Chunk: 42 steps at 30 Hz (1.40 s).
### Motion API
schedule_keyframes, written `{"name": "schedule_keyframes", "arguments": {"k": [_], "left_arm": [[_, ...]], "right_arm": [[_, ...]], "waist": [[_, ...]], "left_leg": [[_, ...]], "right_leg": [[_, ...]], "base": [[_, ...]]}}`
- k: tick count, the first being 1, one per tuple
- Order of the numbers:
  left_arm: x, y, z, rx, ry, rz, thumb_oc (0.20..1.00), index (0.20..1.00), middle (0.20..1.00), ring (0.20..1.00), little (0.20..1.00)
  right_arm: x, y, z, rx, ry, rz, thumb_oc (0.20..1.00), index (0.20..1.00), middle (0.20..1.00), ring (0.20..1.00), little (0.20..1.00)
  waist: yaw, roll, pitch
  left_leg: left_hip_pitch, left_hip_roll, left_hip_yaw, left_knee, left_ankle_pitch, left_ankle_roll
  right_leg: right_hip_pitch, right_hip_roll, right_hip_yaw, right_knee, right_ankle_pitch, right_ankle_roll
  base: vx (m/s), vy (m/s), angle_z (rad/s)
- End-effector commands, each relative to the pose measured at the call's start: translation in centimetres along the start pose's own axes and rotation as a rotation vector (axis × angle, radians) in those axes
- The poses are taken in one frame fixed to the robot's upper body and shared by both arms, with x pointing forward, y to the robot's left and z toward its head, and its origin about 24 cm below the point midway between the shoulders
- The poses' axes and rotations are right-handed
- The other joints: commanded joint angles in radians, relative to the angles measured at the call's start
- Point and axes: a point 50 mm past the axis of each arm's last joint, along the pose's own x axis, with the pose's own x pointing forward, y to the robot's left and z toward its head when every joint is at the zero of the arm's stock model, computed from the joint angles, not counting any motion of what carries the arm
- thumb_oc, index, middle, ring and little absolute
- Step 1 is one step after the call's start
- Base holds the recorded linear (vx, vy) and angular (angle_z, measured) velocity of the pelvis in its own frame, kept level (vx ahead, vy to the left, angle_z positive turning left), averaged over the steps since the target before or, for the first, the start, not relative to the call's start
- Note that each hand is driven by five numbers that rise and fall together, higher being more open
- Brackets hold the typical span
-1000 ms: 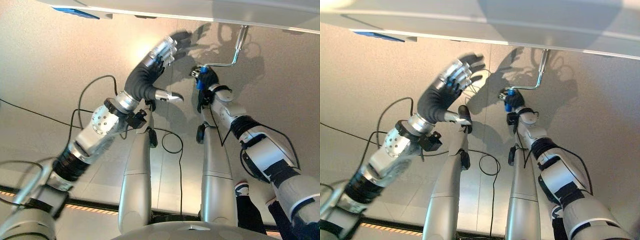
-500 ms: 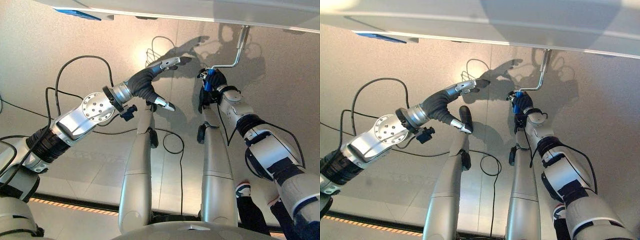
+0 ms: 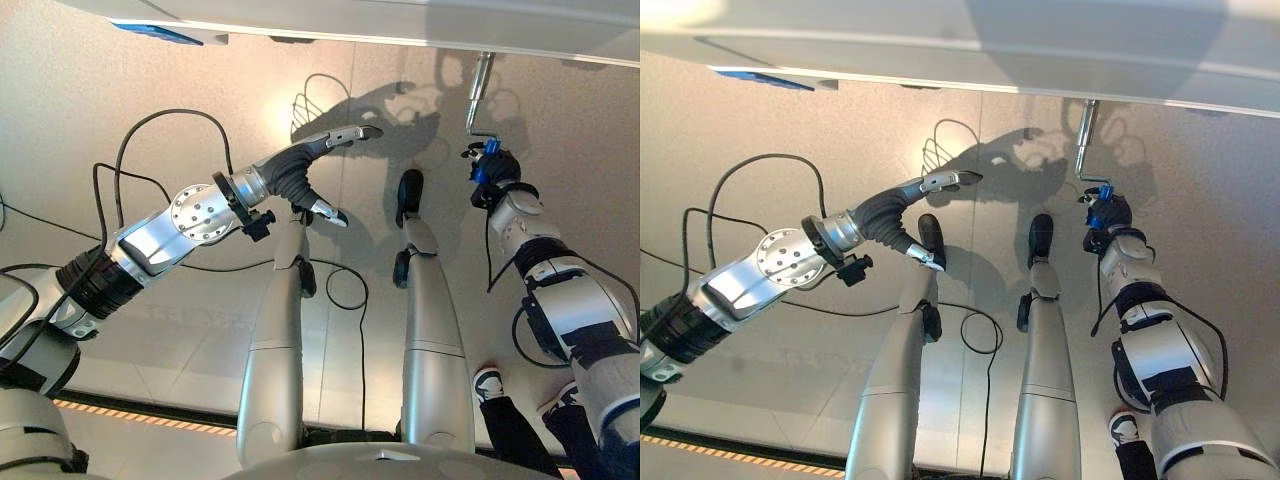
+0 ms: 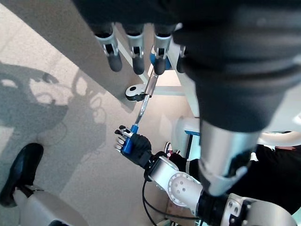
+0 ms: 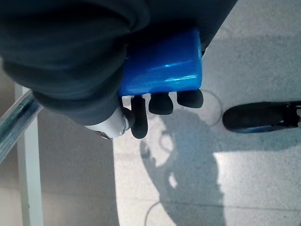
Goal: Raise the hospital bed
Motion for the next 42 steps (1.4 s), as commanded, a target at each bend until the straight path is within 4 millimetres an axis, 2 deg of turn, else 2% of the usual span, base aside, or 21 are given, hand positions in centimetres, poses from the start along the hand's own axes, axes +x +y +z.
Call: {"name": "schedule_keyframes", "arguments": {"k": [1, 6, 7, 9, 10, 11, 12, 13, 14, 18, 19, 20, 21, 23, 29, 30, 35, 37, 38, 39, 42], "left_arm": [[-0.1, 0.2, 2.0, 0.014, -0.113, 0.027, 1.0, 1.0, 1.0, 1.0, 1.0], [-0.2, 0.1, 2.5, -0.023, -0.146, 0.045, 1.0, 1.0, 1.0, 1.0, 1.0], [-0.2, 0.1, 2.5, -0.032, -0.147, 0.053, 1.0, 1.0, 1.0, 1.0, 1.0], [-0.5, 0.3, 2.5, -0.034, -0.154, 0.087, 1.0, 1.0, 1.0, 1.0, 1.0], [-0.8, 0.5, 2.5, -0.036, -0.154, 0.118, 1.0, 1.0, 1.0, 1.0, 1.0], [-0.9, 0.4, 2.5, -0.038, -0.152, 0.116, 1.0, 1.0, 1.0, 1.0, 1.0], [-1.4, 0.6, 2.5, -0.037, -0.149, 0.146, 1.0, 1.0, 1.0, 1.0, 1.0], [-1.7, 0.7, 2.3, -0.035, -0.14, 0.162, 1.0, 1.0, 1.0, 1.0, 1.0], [-2.2, 1.1, 2.1, -0.035, -0.132, 0.185, 1.0, 1.0, 1.0, 1.0, 1.0], [-3.3, 1.6, 2.1, -0.029, -0.122, 0.205, 1.0, 1.0, 1.0, 1.0, 1.0], [-3.4, 1.7, 2.2, -0.023, -0.121, 0.205, 1.0, 1.0, 1.0, 1.0, 1.0], [-3.4, 1.6, 2.2, -0.023, -0.12, 0.206, 1.0, 1.0, 1.0, 1.0, 1.0], [-3.8, 1.7, 2.3, -0.018, -0.12, 0.205, 1.0, 1.0, 1.0, 1.0, 1.0], [-4.3, 2.0, 2.3, -0.02, -0.114, 0.215, 1.0, 1.0, 1.0, 1.0, 1.0], [-4.8, 2.1, 2.5, -0.013, -0.119, 0.216, 1.0, 1.0, 1.0, 1.0, 1.0], [-5.0, 2.0, 2.5, -0.016, -0.118, 0.221, 1.0, 1.0, 1.0, 1.0, 1.0], [-4.9, 1.7, 2.4, -0.037, -0.125, 0.213, 1.0, 1.0, 1.0, 1.0, 1.0], [-4.4, 1.5, 2.7, -0.062, -0.156, 0.208, 1.0, 1.0, 1.0, 1.0, 1.0], [-4.4, 1.5, 2.7, -0.061, -0.156, 0.209, 1.0, 1.0, 1.0, 1.0, 1.0], [-4.1, 1.4, 2.8, -0.074, -0.171, 0.204, 1.0, 1.0, 1.0, 1.0, 1.0], [-3.5, 1.1, 3.2, -0.083, -0.201, 0.182, 1.0, 1.0, 1.0, 1.0, 1.0]], "right_arm": [[-3.9, -13.5, -0.5, -0.059, 0.081, -0.461, 0.2, 0.2, 0.2, 0.2, 0.2], [-4.3, -14.7, 0.5, -0.072, 0.039, -0.505, 0.2, 0.2, 0.2, 0.2, 0.2], [-4.1, -14.3, 1.0, -0.037, -0.004, -0.5, 0.2, 0.2, 0.2, 0.2, 0.2], [-3.4, -12.1, 2.2, 0.006, -0.136, -0.414, 0.2, 0.2, 0.2, 0.2, 0.2], [-3.3, -9.6, 3.2, 0.029, -0.259, -0.303, 0.2, 0.2, 0.2, 0.2, 0.2], [-3.5, -9.6, 2.9, 0.027, -0.256, -0.306, 0.2, 0.2, 0.2, 0.2, 0.2], [-4.4, -7.3, 3.6, 0.053, -0.375, -0.197, 0.2, 0.2, 0.2, 0.2, 0.2], [-5.3, -6.4, 4.0, 0.077, -0.453, -0.147, 0.2, 0.2, 0.2, 0.2, 0.2], [-6.8, -5.2, 5.7, 0.162, -0.6, -0.074, 0.2, 0.2, 0.2, 0.2, 0.2], [-10.9, -1.0, 8.5, 0.232, -0.813, 0.259, 0.2, 0.2, 0.2, 0.2, 0.2], [-11.3, -0.7, 8.8, 0.234, -0.833, 0.29, 0.2, 0.2, 0.2, 0.2, 0.2], [-11.4, -0.7, 8.7, 0.234, -0.832, 0.291, 0.2, 0.2, 0.2, 0.2, 0.2], [-12.3, 1.1, 8.7, 0.276, -0.832, 0.428, 0.2, 0.2, 0.2, 0.2, 0.2], [-13.3, 2.4, 8.8, 0.244, -0.829, 0.544, 0.2, 0.2, 0.2, 0.2, 0.2], [-14.8, 4.6, 8.9, 0.244, -0.803, 0.739, 0.2, 0.2, 0.2, 0.2, 0.2], [-15.1, 5.5, 8.7, 0.28, -0.776, 0.822, 0.2, 0.2, 0.2, 0.2, 0.2], [-14.8, 7.6, 7.2, 0.276, -0.661, 0.927, 0.2, 0.2, 0.2, 0.2, 0.2], [-14.6, 9.9, 6.5, 0.248, -0.603, 1.005, 0.2, 0.2, 0.2, 0.2, 0.2], [-14.6, 9.9, 6.5, 0.248, -0.603, 1.006, 0.2, 0.2, 0.2, 0.2, 0.2], [-14.5, 11.3, 5.8, 0.223, -0.555, 1.062, 0.2, 0.2, 0.2, 0.2, 0.2], [-14.1, 13.2, 4.6, 0.175, -0.481, 1.107, 0.2, 0.2, 0.2, 0.2, 0.2]], "waist": [[-0.058, 0.08, -0.015], [-0.058, 0.087, -0.015], [-0.06, 0.087, -0.015], [-0.068, 0.08, -0.015], [-0.077, 0.073, -0.015], [-0.078, 0.071, -0.015], [-0.088, 0.061, -0.015], [-0.096, 0.056, -0.015], [-0.107, 0.048, -0.015], [-0.123, 0.025, -0.015], [-0.125, 0.022, -0.015], [-0.126, 0.021, -0.015], [-0.127, 0.017, -0.015], [-0.131, 0.011, -0.015], [-0.13, 0.005, -0.015], [-0.126, 0.005, -0.015], [-0.118, 0.003, -0.015], [-0.108, 0.007, -0.015], [-0.109, 0.006, -0.015], [-0.102, 0.009, -0.015], [-0.092, 0.014, -0.015]], "left_leg": [[0.03, -0.009, 0.003, 0.158, -0.173, -0.008], [0.028, -0.01, 0.007, 0.157, -0.173, -0.008], [0.028, -0.01, 0.007, 0.158, -0.173, -0.007], [0.027, -0.008, 0.009, 0.158, -0.174, -0.007], [0.023, -0.007, 0.012, 0.16, -0.173, -0.007], [0.026, -0.008, 0.012, 0.161, -0.173, -0.007], [0.027, -0.008, 0.014, 0.16, -0.173, -0.006], [0.028, -0.008, 0.014, 0.157, -0.173, -0.005], [0.027, -0.007, 0.013, 0.157, -0.175, -0.004], [0.026, -0.003, 0.018, 0.152, -0.172, -0.007], [0.025, -0.003, 0.018, 0.153, -0.173, -0.006], [0.025, -0.003, 0.018, 0.153, -0.173, -0.006], [0.02, -0.001, 0.017, 0.153, -0.171, -0.008], [0.019, 0.001, 0.014, 0.154, -0.17, -0.009], [0.011, 0.001, 0.013, 0.155, -0.166, -0.01], [0.006, 0.001, 0.013, 0.158, -0.165, -0.011], [0.002, 0.002, 0.014, 0.161, -0.163, -0.01], [0.0, 0.001, 0.013, 0.162, -0.163, -0.01], [0.0, 0.001, 0.013, 0.162, -0.163, -0.01], [-0.002, 0.001, 0.013, 0.162, -0.161, -0.011], [-0.005, 0.001, 0.011, 0.164, -0.159, -0.01]], "right_leg": [[0.072, 0.024, -0.032, -0.126, 0.088, 0.075], [0.065, 0.025, -0.027, -0.124, 0.087, 0.074], [0.066, 0.026, -0.027, -0.124, 0.087, 0.074], [0.063, 0.03, -0.024, -0.124, 0.087, 0.076], [0.058, 0.033, -0.021, -0.123, 0.087, 0.078], [0.061, 0.033, -0.021, -0.122, 0.087, 0.078], [0.06, 0.035, -0.018, -0.123, 0.088, 0.079], [0.059, 0.035, -0.016, -0.123, 0.088, 0.08], [0.057, 0.035, -0.014, -0.122, 0.087, 0.081], [0.057, 0.039, -0.011, -0.125, 0.089, 0.082], [0.057, 0.039, -0.011, -0.126, 0.089, 0.082], [0.057, 0.039, -0.011, -0.126, 0.089, 0.082], [0.056, 0.04, -0.014, -0.128, 0.092, 0.082], [0.057, 0.041, -0.015, -0.128, 0.094, 0.082], [0.054, 0.04, -0.019, -0.129, 0.097, 0.081], [0.051, 0.04, -0.019, -0.128, 0.101, 0.081], [0.048, 0.038, -0.019, -0.128, 0.105, 0.079], [0.049, 0.037, -0.018, -0.13, 0.107, 0.078], [0.048, 0.037, -0.018, -0.13, 0.107, 0.078], [0.048, 0.037, -0.018, -0.132, 0.109, 0.078], [0.047, 0.036, -0.019, -0.132, 0.109, 0.076]], "base": [[0.0, 0.007, 0.04], [0.0, 0.0, 0.0], [0.0, 0.0, 0.0], [0.0, 0.0, 0.0], [0.0, -0.01, -0.03], [0.0, -0.01, -0.05], [-0.01, -0.003, -0.07], [0.0, -0.015, -0.09], [0.0, -0.015, -0.13], [-0.01, -0.005, -0.07], [-0.01, -0.006, -0.07], [-0.01, -0.012, -0.06], [-0.01, -0.012, -0.06], [-0.01, -0.016, -0.06], [0.0, -0.003, -0.01], [0.0, 0.0, 0.0], [0.0, 0.0, 0.0], [0.0, 0.0, 0.0], [0.0, 0.0, 0.0], [0.0, 0.0, 0.0], [0.0, -0.001, -0.01]]}}
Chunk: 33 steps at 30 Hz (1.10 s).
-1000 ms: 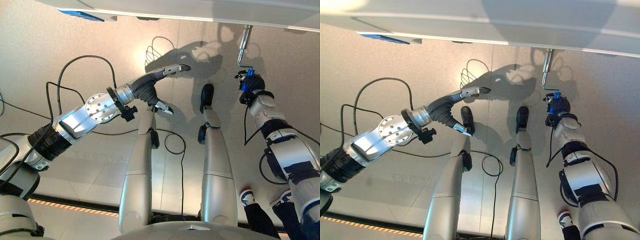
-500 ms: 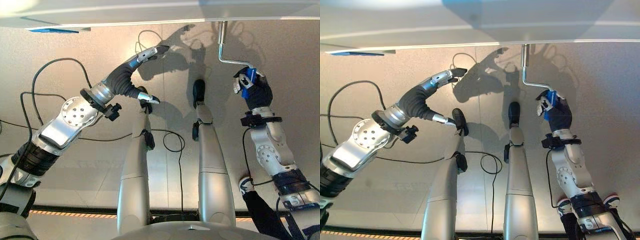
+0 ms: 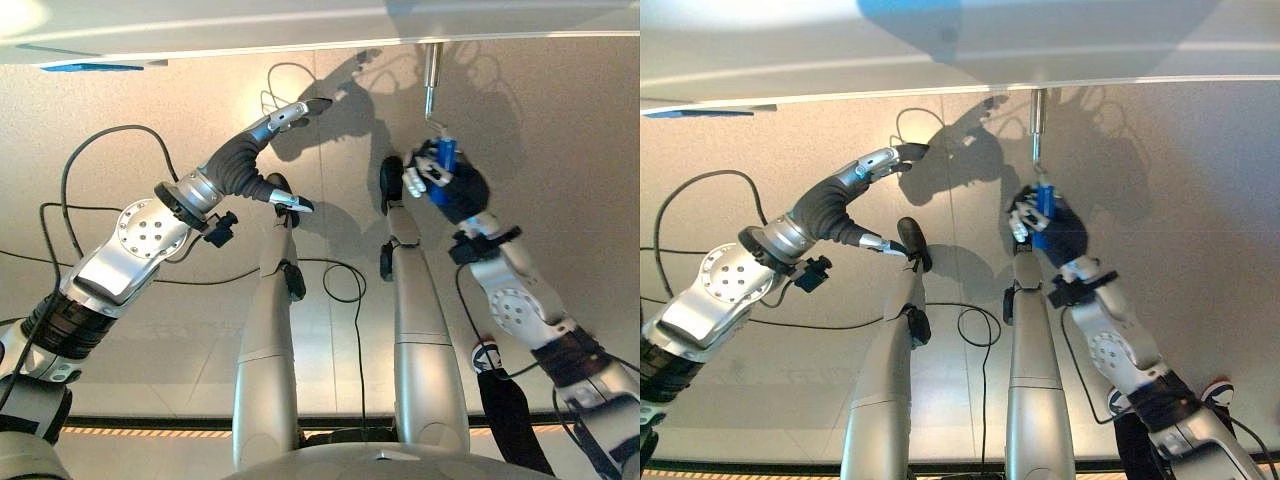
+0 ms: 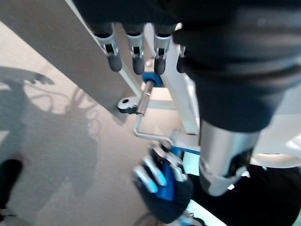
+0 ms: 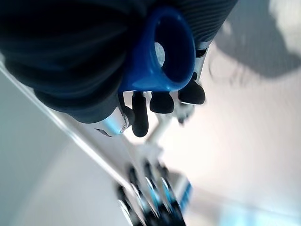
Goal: Raise the hospital bed
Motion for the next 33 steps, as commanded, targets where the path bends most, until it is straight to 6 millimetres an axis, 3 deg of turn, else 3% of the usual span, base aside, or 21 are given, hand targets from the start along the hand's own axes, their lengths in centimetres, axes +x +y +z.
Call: {"name": "schedule_keyframes", "arguments": {"k": [1, 5, 8, 14, 18, 22, 24, 26, 29, 30, 32, 33], "left_arm": [[0.5, -1.1, 2.7, -0.056, -0.173, -0.038, 1.0, 1.0, 1.0, 1.0, 1.0], [0.8, -1.9, 2.8, -0.109, -0.2, -0.056, 1.0, 1.0, 1.0, 1.0, 1.0], [1.5, -2.1, 3.0, -0.119, -0.218, -0.062, 1.0, 1.0, 1.0, 1.0, 1.0], [2.1, -2.5, 3.1, -0.149, -0.244, -0.05, 1.0, 1.0, 1.0, 1.0, 1.0], [2.6, -2.8, 3.1, -0.185, -0.253, -0.03, 1.0, 1.0, 1.0, 1.0, 1.0], [2.7, -3.2, 3.3, -0.216, -0.257, -0.054, 1.0, 1.0, 1.0, 1.0, 1.0], [2.9, -3.4, 3.3, -0.225, -0.256, -0.065, 1.0, 1.0, 1.0, 1.0, 1.0], [3.3, -3.8, 3.4, -0.236, -0.262, -0.09, 1.0, 1.0, 1.0, 1.0, 1.0], [3.4, -3.9, 3.6, -0.243, -0.269, -0.101, 1.0, 1.0, 1.0, 1.0, 1.0], [3.5, -3.9, 3.6, -0.253, -0.269, -0.106, 1.0, 1.0, 1.0, 1.0, 1.0], [3.5, -4.0, 3.5, -0.255, -0.27, -0.111, 1.0, 1.0, 1.0, 1.0, 1.0], [3.7, -4.1, 3.6, -0.26, -0.273, -0.12, 1.0, 1.0, 1.0, 1.0, 1.0]], "right_arm": [[2.4, 3.1, 1.4, -0.074, -0.06, 0.233, 0.2, 0.2, 0.2, 0.2, 0.2], [3.4, 3.6, -0.3, -0.112, 0.032, 0.277, 0.2, 0.2, 0.2, 0.2, 0.2], [4.5, 3.1, -1.8, -0.208, 0.11, 0.252, 0.2, 0.2, 0.2, 0.2, 0.2], [6.2, 1.8, -2.9, -0.291, 0.172, 0.183, 0.2, 0.2, 0.2, 0.2, 0.2], [7.4, -1.5, -4.7, -0.357, 0.279, -0.036, 0.2, 0.2, 0.2, 0.2, 0.2], [7.4, -5.3, -5.1, -0.431, 0.383, -0.253, 0.2, 0.2, 0.2, 0.2, 0.2], [7.4, -5.9, -4.9, -0.432, 0.39, -0.282, 0.2, 0.2, 0.2, 0.2, 0.2], [6.1, -8.5, -4.3, -0.437, 0.425, -0.416, 0.2, 0.2, 0.2, 0.2, 0.2], [5.1, -10.1, -3.9, -0.446, 0.443, -0.494, 0.2, 0.2, 0.2, 0.2, 0.2], [3.6, -11.8, -3.5, -0.461, 0.481, -0.578, 0.2, 0.2, 0.2, 0.2, 0.2], [3.2, -12.3, -3.3, -0.462, 0.488, -0.603, 0.2, 0.2, 0.2, 0.2, 0.2], [2.0, -13.5, -2.8, -0.469, 0.51, -0.666, 0.2, 0.2, 0.2, 0.2, 0.2]], "waist": [[0.006, 0.015, -0.017], [0.017, 0.017, -0.017], [0.023, 0.022, -0.017], [0.037, 0.032, -0.017], [0.052, 0.046, -0.017], [0.064, 0.053, -0.017], [0.065, 0.053, -0.017], [0.063, 0.055, -0.017], [0.062, 0.056, -0.017], [0.062, 0.058, -0.017], [0.064, 0.059, -0.017], [0.062, 0.06, -0.017]], "left_leg": [[0.016, -0.01, -0.019, 0.147, -0.124, -0.011], [0.018, -0.01, -0.022, 0.144, -0.121, -0.012], [0.016, -0.01, -0.025, 0.147, -0.12, -0.012], [0.019, -0.012, -0.027, 0.146, -0.121, -0.011], [0.024, -0.014, -0.029, 0.146, -0.123, -0.011], [0.023, -0.014, -0.03, 0.146, -0.123, -0.012], [0.021, -0.014, -0.029, 0.147, -0.123, -0.012], [0.022, -0.016, -0.03, 0.145, -0.123, -0.012], [0.023, -0.017, -0.03, 0.144, -0.124, -0.011], [0.026, -0.018, -0.028, 0.142, -0.126, -0.011], [0.027, -0.019, -0.028, 0.144, -0.127, -0.01], [0.029, -0.02, -0.027, 0.143, -0.128, -0.01]], "right_leg": [[0.069, 0.019, -0.043, -0.106, 0.099, 0.072], [0.071, 0.016, -0.047, -0.109, 0.101, 0.072], [0.071, 0.015, -0.049, -0.107, 0.101, 0.07], [0.074, 0.013, -0.052, -0.107, 0.1, 0.068], [0.078, 0.01, -0.053, -0.11, 0.1, 0.066], [0.08, 0.011, -0.056, -0.113, 0.101, 0.064], [0.078, 0.011, -0.056, -0.111, 0.1, 0.063], [0.079, 0.011, -0.057, -0.113, 0.098, 0.065], [0.08, 0.012, -0.056, -0.113, 0.097, 0.066], [0.082, 0.012, -0.056, -0.113, 0.096, 0.067], [0.083, 0.012, -0.055, -0.113, 0.095, 0.067], [0.085, 0.012, -0.055, -0.113, 0.094, 0.067]], "base": [[0.0, 0.0, 0.0], [0.0, 0.0, 0.0], [0.0, 0.0, 0.0], [0.0, 0.0, 0.0], [0.0, 0.0, 0.0], [0.0, 0.0, 0.0], [0.0, 0.007, 0.02], [0.01, 0.018, 0.05], [0.01, 0.01, 0.05], [0.0, 0.0, 0.0], [0.0, 0.0, 0.0], [0.0, 0.0, 0.0]]}}
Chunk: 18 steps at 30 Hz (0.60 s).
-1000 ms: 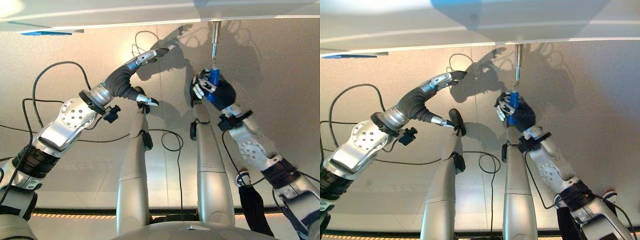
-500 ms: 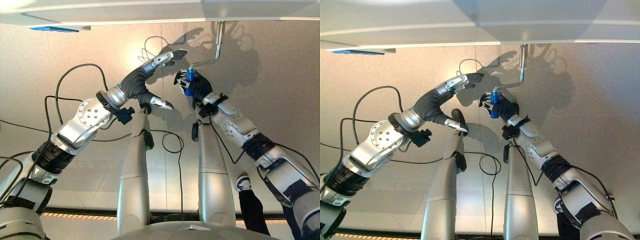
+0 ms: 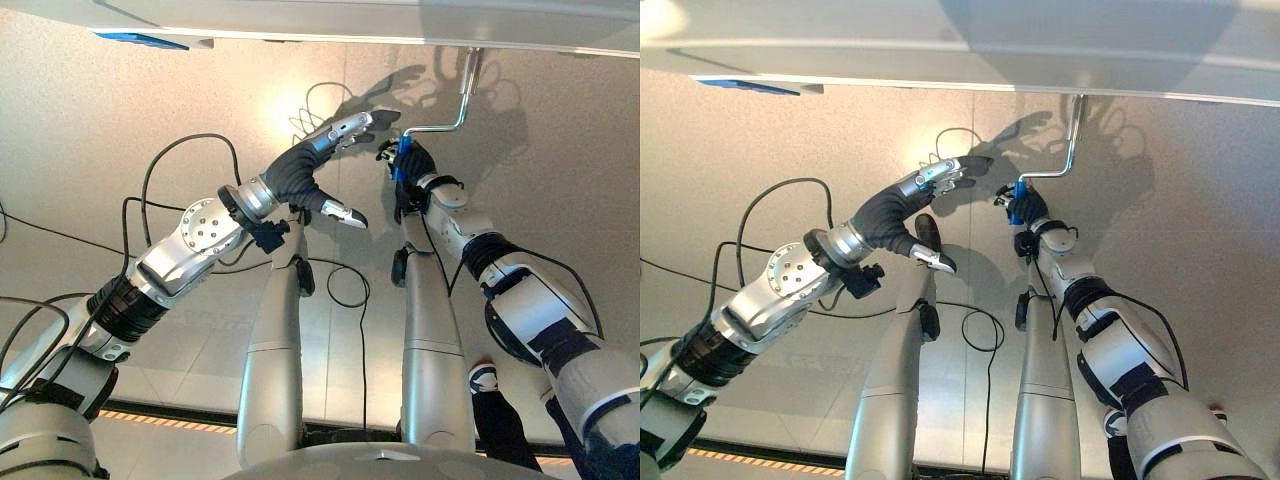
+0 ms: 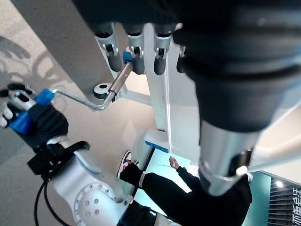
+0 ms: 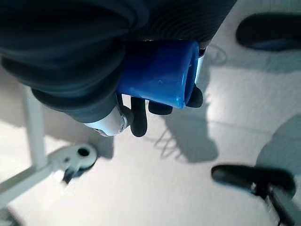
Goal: Raise the hospital bed
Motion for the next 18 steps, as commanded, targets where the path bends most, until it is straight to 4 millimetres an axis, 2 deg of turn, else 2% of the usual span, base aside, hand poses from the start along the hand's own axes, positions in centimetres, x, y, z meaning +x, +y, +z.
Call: {"name": "schedule_keyframes", "arguments": {"k": [1, 3, 4, 5, 6, 8, 11, 13, 14, 15, 17, 18], "left_arm": [[0.3, -0.8, 2.3, -0.036, -0.136, -0.034, 1.0, 1.0, 1.0, 1.0, 1.0], [0.4, -0.8, 2.3, -0.038, -0.135, -0.032, 1.0, 1.0, 1.0, 1.0, 1.0], [0.4, -0.8, 2.3, -0.038, -0.135, -0.032, 1.0, 1.0, 1.0, 1.0, 1.0], [0.6, -0.9, 2.1, -0.047, -0.133, -0.034, 1.0, 1.0, 1.0, 1.0, 1.0], [0.6, -0.9, 2.1, -0.047, -0.134, -0.034, 1.0, 1.0, 1.0, 1.0, 1.0], [0.7, -1.0, 2.1, -0.047, -0.136, -0.041, 1.0, 1.0, 1.0, 1.0, 1.0], [0.8, -1.0, 2.1, -0.048, -0.138, -0.044, 1.0, 1.0, 1.0, 1.0, 1.0], [0.8, -1.0, 2.0, -0.05, -0.131, -0.047, 1.0, 1.0, 1.0, 1.0, 1.0], [0.8, -1.0, 2.0, -0.05, -0.132, -0.047, 1.0, 1.0, 1.0, 1.0, 1.0], [0.8, -1.0, 2.0, -0.045, -0.126, -0.051, 1.0, 1.0, 1.0, 1.0, 1.0], [0.8, -0.9, 2.0, -0.041, -0.125, -0.052, 1.0, 1.0, 1.0, 1.0, 1.0], [0.7, -0.8, 2.0, -0.038, -0.121, -0.05, 1.0, 1.0, 1.0, 1.0, 1.0]], "right_arm": [[-1.2, -4.8, -1.0, -0.07, 0.052, -0.135, 0.2, 0.2, 0.2, 0.2, 0.2], [-1.8, -7.0, -1.5, -0.076, 0.091, -0.216, 0.2, 0.2, 0.2, 0.2, 0.2], [-1.8, -7.0, -1.5, -0.076, 0.091, -0.216, 0.2, 0.2, 0.2, 0.2, 0.2], [-2.2, -8.4, -1.5, -0.067, 0.103, -0.276, 0.2, 0.2, 0.2, 0.2, 0.2], [-2.2, -8.4, -1.5, -0.066, 0.103, -0.276, 0.2, 0.2, 0.2, 0.2, 0.2], [-3.0, -10.3, -1.6, -0.062, 0.115, -0.351, 0.2, 0.2, 0.2, 0.2, 0.2], [-3.5, -11.3, -1.7, -0.051, 0.118, -0.385, 0.2, 0.2, 0.2, 0.2, 0.2], [-4.3, -12.8, -2.2, -0.034, 0.137, -0.436, 0.2, 0.2, 0.2, 0.2, 0.2], [-4.4, -12.8, -2.2, -0.034, 0.137, -0.436, 0.2, 0.2, 0.2, 0.2, 0.2], [-5.1, -14.0, -2.6, -0.024, 0.153, -0.476, 0.2, 0.2, 0.2, 0.2, 0.2], [-5.4, -14.4, -2.7, -0.024, 0.157, -0.487, 0.2, 0.2, 0.2, 0.2, 0.2], [-6.3, -15.4, -3.3, -0.016, 0.171, -0.528, 0.2, 0.2, 0.2, 0.2, 0.2]], "waist": [[-0.026, 0.054, -0.015], [-0.026, 0.057, -0.015], [-0.025, 0.058, -0.015], [-0.026, 0.061, -0.015], [-0.025, 0.061, -0.015], [-0.027, 0.065, -0.015], [-0.026, 0.069, -0.015], [-0.028, 0.07, -0.015], [-0.028, 0.071, -0.015], [-0.03, 0.07, -0.015], [-0.032, 0.07, -0.015], [-0.035, 0.069, -0.015]], "left_leg": [[0.028, -0.016, -0.001, 0.132, -0.139, -0.007], [0.033, -0.017, -0.001, 0.126, -0.139, -0.007], [0.033, -0.018, -0.001, 0.125, -0.138, -0.007], [0.036, -0.019, -0.001, 0.124, -0.139, -0.007], [0.036, -0.019, -0.002, 0.124, -0.139, -0.007], [0.037, -0.019, -0.002, 0.123, -0.139, -0.007], [0.04, -0.02, -0.003, 0.12, -0.139, -0.006], [0.043, -0.019, -0.002, 0.119, -0.14, -0.006], [0.043, -0.019, -0.002, 0.119, -0.14, -0.006], [0.045, -0.019, -0.001, 0.12, -0.142, -0.005], [0.045, -0.019, -0.002, 0.121, -0.142, -0.005], [0.046, -0.02, -0.001, 0.121, -0.143, -0.005]], "right_leg": [[0.072, 0.019, -0.034, -0.123, 0.092, 0.073], [0.074, 0.019, -0.036, -0.125, 0.09, 0.074], [0.074, 0.019, -0.036, -0.125, 0.09, 0.074], [0.076, 0.019, -0.036, -0.124, 0.088, 0.075], [0.076, 0.019, -0.037, -0.124, 0.088, 0.075], [0.075, 0.019, -0.035, -0.122, 0.085, 0.075], [0.074, 0.019, -0.035, -0.122, 0.084, 0.075], [0.075, 0.018, -0.035, -0.124, 0.082, 0.075], [0.075, 0.018, -0.035, -0.124, 0.082, 0.075], [0.076, 0.018, -0.035, -0.12, 0.08, 0.074], [0.076, 0.019, -0.035, -0.119, 0.079, 0.074], [0.077, 0.019, -0.034, -0.119, 0.079, 0.073]], "base": [[0.0, 0.0, 0.0], [0.0, 0.0, 0.0], [0.0, 0.0, 0.0], [0.0, 0.0, 0.0], [0.0, 0.0, 0.0], [0.0, 0.0, 0.0], [0.0, 0.0, 0.0], [0.0, 0.0, 0.0], [0.0, 0.0, 0.0], [0.0, 0.0, 0.0], [0.0, 0.0, 0.0], [0.0, 0.0, 0.0]]}}
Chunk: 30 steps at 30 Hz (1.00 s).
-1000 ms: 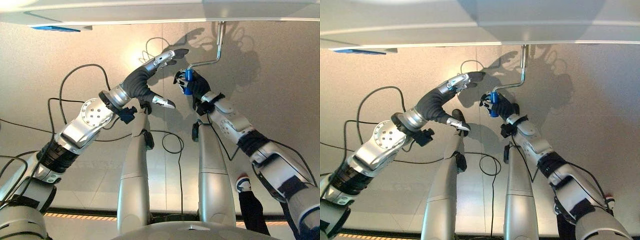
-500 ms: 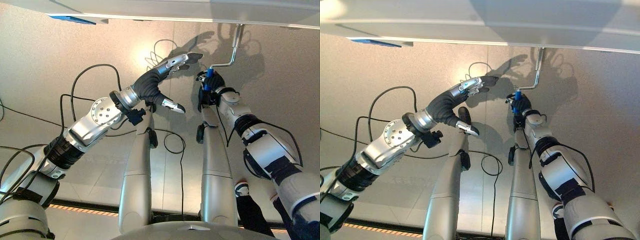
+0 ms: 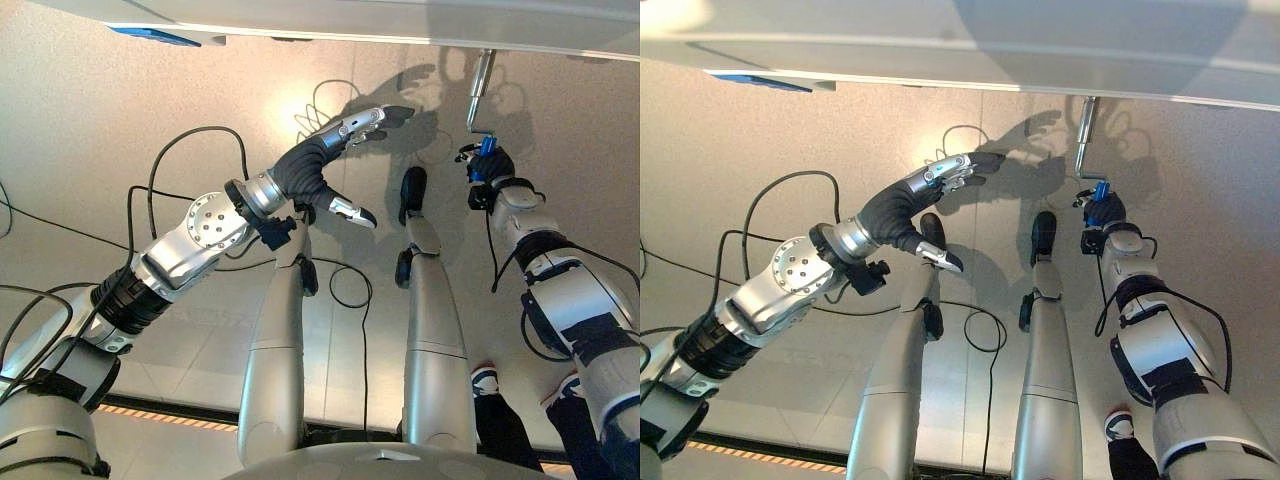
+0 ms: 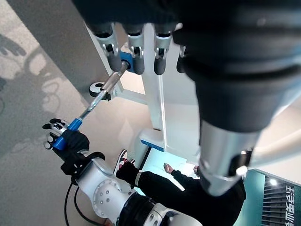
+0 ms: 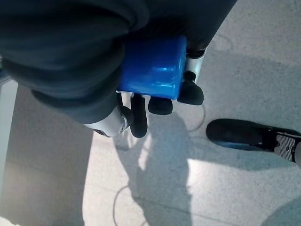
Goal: Raise the hospital bed
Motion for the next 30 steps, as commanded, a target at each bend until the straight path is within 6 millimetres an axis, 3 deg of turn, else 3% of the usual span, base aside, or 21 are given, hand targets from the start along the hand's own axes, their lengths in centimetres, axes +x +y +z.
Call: {"name": "schedule_keyframes", "arguments": {"k": [1, 5, 10, 12, 13, 15, 20, 29, 30], "left_arm": [[0.0, -0.7, 1.5, -0.024, -0.102, -0.021, 1.0, 1.0, 1.0, 1.0, 1.0], [-0.4, -0.4, 1.6, -0.002, -0.09, -0.024, 1.0, 1.0, 1.0, 1.0, 1.0], [-0.8, 0.0, 1.8, 0.001, -0.095, 0.002, 1.0, 1.0, 1.0, 1.0, 1.0], [-1.6, 0.7, 2.0, 0.02, -0.094, 0.055, 1.0, 1.0, 1.0, 1.0, 1.0], [-1.6, 0.6, 2.0, 0.018, -0.092, 0.052, 1.0, 1.0, 1.0, 1.0, 1.0], [-2.4, 1.2, 1.8, 0.038, -0.077, 0.107, 1.0, 1.0, 1.0, 1.0, 1.0], [-3.4, 2.2, 2.0, 0.075, -0.064, 0.154, 1.0, 1.0, 1.0, 1.0, 1.0], [-4.5, 2.5, 2.9, 0.071, -0.076, 0.169, 1.0, 1.0, 1.0, 1.0, 1.0], [-4.6, 2.5, 3.2, 0.066, -0.085, 0.164, 1.0, 1.0, 1.0, 1.0, 1.0]], "right_arm": [[-1.6, -7.1, -2.4, -0.028, 0.09, -0.223, 0.2, 0.2, 0.2, 0.2, 0.2], [-2.8, -9.9, -3.5, -0.011, 0.109, -0.307, 0.2, 0.2, 0.2, 0.2, 0.2], [-3.2, -10.4, -3.1, 0.073, 0.007, -0.315, 0.2, 0.2, 0.2, 0.2, 0.2], [-3.8, -7.9, -1.2, 0.156, -0.209, -0.179, 0.2, 0.2, 0.2, 0.2, 0.2], [-3.9, -7.9, -1.4, 0.156, -0.205, -0.182, 0.2, 0.2, 0.2, 0.2, 0.2], [-6.3, -6.5, 0.9, 0.267, -0.433, -0.081, 0.2, 0.2, 0.2, 0.2, 0.2], [-9.8, -5.9, 4.5, 0.427, -0.729, 0.001, 0.2, 0.2, 0.2, 0.2, 0.2], [-13.1, -2.1, 6.9, 0.579, -0.906, 0.291, 0.2, 0.2, 0.2, 0.2, 0.2], [-13.6, -0.9, 7.4, 0.545, -0.909, 0.377, 0.2, 0.2, 0.2, 0.2, 0.2]], "waist": [[-0.052, 0.068, -0.015], [-0.061, 0.062, -0.015], [-0.074, 0.052, -0.015], [-0.098, 0.031, -0.015], [-0.096, 0.03, -0.015], [-0.118, 0.015, -0.015], [-0.137, -0.001, -0.015], [-0.147, -0.016, -0.015], [-0.146, -0.018, -0.015]], "left_leg": [[0.042, -0.014, -0.001, 0.125, -0.146, -0.009], [0.043, -0.015, -0.002, 0.127, -0.15, -0.008], [0.042, -0.014, -0.002, 0.128, -0.15, -0.009], [0.035, -0.011, 0.0, 0.13, -0.15, -0.009], [0.038, -0.011, 0.0, 0.13, -0.151, -0.009], [0.032, -0.011, 0.0, 0.133, -0.154, -0.007], [0.028, -0.009, 0.002, 0.132, -0.158, -0.006], [0.016, -0.007, 0.002, 0.144, -0.16, -0.006], [0.015, -0.006, 0.004, 0.143, -0.158, -0.007]], "right_leg": [[0.074, 0.024, -0.033, -0.12, 0.079, 0.071], [0.075, 0.026, -0.033, -0.12, 0.077, 0.071], [0.075, 0.029, -0.03, -0.119, 0.076, 0.071], [0.065, 0.031, -0.028, -0.118, 0.078, 0.073], [0.068, 0.031, -0.027, -0.117, 0.077, 0.073], [0.062, 0.03, -0.025, -0.115, 0.077, 0.074], [0.057, 0.032, -0.02, -0.114, 0.076, 0.077], [0.051, 0.034, -0.017, -0.11, 0.081, 0.079], [0.05, 0.036, -0.017, -0.111, 0.082, 0.077]], "base": [[0.0, 0.0, 0.0], [0.0, 0.0, 0.0], [0.0, 0.0, 0.0], [0.0, 0.0, 0.0], [0.0, 0.001, 0.03], [0.0, 0.0, 0.0], [0.0, 0.007, -0.04], [0.0, 0.003, -0.03], [0.0, 0.0, 0.0]]}}
